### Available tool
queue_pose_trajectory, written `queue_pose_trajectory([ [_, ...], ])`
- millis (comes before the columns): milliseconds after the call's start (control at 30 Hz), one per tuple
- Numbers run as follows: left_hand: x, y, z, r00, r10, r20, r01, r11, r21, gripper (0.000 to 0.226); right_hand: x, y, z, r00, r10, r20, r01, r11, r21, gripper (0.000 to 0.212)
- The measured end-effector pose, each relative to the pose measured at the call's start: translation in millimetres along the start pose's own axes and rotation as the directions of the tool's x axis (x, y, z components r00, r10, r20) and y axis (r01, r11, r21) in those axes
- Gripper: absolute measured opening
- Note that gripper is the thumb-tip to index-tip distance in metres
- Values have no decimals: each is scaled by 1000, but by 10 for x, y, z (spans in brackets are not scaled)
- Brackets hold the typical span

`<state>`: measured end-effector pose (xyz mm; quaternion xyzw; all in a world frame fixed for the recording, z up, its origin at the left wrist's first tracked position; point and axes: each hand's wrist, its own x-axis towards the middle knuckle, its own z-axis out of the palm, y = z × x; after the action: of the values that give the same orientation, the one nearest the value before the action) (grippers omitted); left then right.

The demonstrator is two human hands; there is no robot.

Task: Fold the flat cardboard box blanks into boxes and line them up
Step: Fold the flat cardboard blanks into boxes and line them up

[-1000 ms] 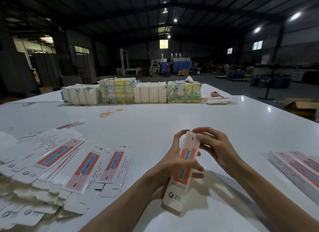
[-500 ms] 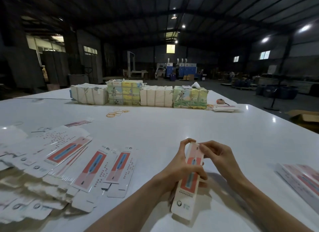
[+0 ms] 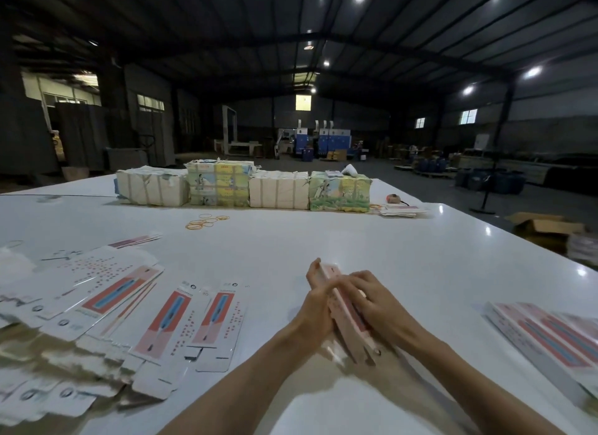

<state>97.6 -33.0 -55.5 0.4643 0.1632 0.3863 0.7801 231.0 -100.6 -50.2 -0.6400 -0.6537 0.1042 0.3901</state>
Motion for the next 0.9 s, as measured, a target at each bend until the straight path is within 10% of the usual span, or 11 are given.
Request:
queue_pose_trajectory([
  [133,-50,41,-18,987,-69,144,59,995,75,80,-157,-46,-8,994,-66,83,76,989,-128,68],
  [267,-3,-20,-37,974,-181,137,152,968,198,80,-339,-10,-152,993,-110,-46,100,978,-182,46],
  [600,60,-199,-237,924,-162,347,-17,887,461,37,-881,596,-1144,914,357,-192,-399,705,-586,53],
  [900,35,-178,-204,921,-174,349,-10,885,466,22,-1286,833,-1378,862,383,-332,-501,540,-676,54],
])
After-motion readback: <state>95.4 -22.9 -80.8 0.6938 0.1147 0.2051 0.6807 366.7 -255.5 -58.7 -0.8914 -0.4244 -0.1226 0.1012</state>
